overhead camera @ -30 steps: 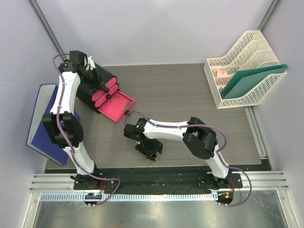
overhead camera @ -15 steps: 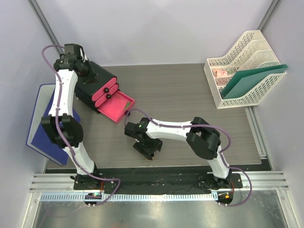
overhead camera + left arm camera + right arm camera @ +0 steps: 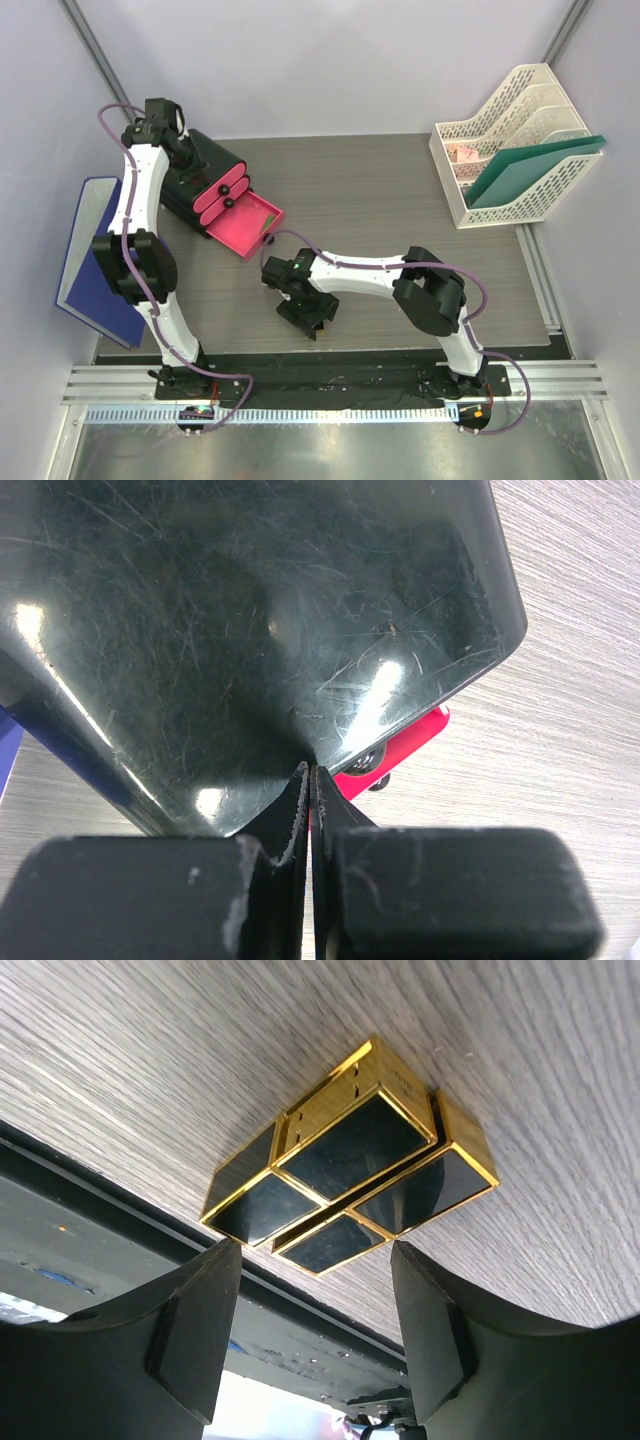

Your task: Organize the makeup

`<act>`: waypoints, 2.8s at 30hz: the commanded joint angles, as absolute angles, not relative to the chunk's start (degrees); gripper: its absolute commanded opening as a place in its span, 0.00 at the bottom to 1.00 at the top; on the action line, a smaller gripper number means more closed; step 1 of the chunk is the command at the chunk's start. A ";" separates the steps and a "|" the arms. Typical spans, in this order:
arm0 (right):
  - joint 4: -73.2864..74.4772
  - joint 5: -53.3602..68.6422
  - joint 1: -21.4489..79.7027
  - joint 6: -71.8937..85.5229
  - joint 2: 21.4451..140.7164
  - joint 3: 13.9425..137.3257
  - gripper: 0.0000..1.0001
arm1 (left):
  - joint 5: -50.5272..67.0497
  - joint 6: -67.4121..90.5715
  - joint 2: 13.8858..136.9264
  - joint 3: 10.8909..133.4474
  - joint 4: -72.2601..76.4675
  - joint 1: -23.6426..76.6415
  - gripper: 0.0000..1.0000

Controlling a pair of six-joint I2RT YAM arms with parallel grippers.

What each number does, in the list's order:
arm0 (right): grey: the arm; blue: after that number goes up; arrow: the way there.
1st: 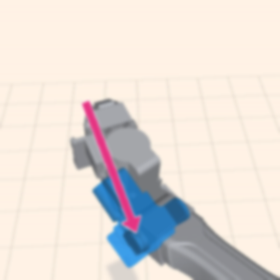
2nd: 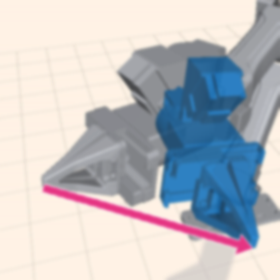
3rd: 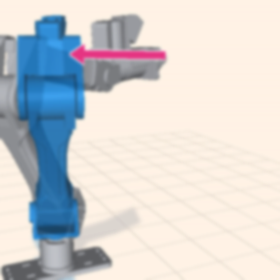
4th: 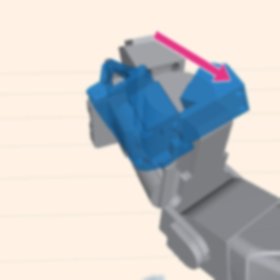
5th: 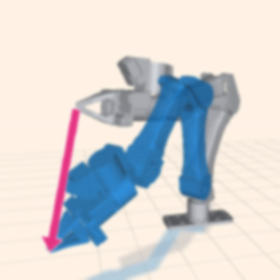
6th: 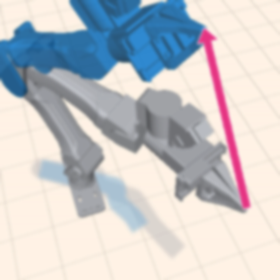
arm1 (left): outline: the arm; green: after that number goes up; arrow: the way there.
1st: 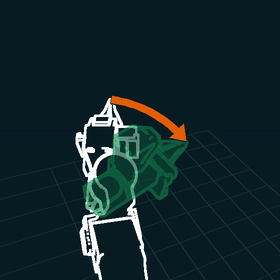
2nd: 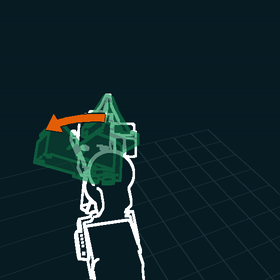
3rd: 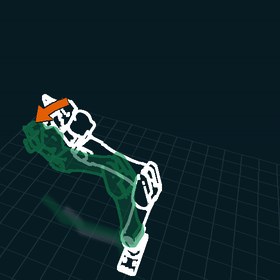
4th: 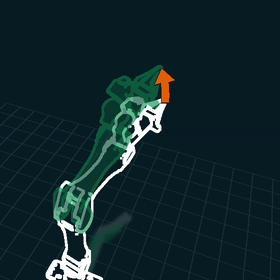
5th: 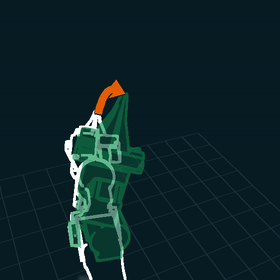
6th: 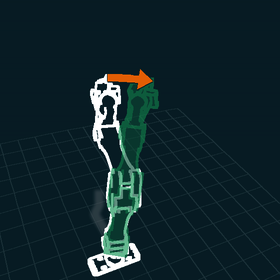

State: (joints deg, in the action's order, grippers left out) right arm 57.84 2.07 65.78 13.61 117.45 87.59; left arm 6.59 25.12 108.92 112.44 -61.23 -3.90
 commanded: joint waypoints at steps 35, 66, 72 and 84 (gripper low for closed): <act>57.75 -16.62 56.34 13.02 121.53 116.26 0.01 | 7.12 22.06 109.07 112.50 -65.92 -4.22 0.00; 34.46 4.22 50.90 28.55 142.64 142.29 0.08 | 7.65 21.71 109.78 112.32 -66.44 -4.22 0.00; 32.00 4.39 48.78 31.90 144.23 141.86 0.08 | 7.47 21.62 109.77 112.59 -66.45 -4.31 0.00; 31.38 7.47 47.29 32.79 144.76 138.96 0.75 | 7.65 21.62 110.04 112.50 -66.45 -4.22 0.00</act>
State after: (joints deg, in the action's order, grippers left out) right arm 33.78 4.95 46.85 32.45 146.19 139.90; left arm 7.81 23.29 108.92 112.49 -62.02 -3.90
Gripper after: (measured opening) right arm 0.698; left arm 0.002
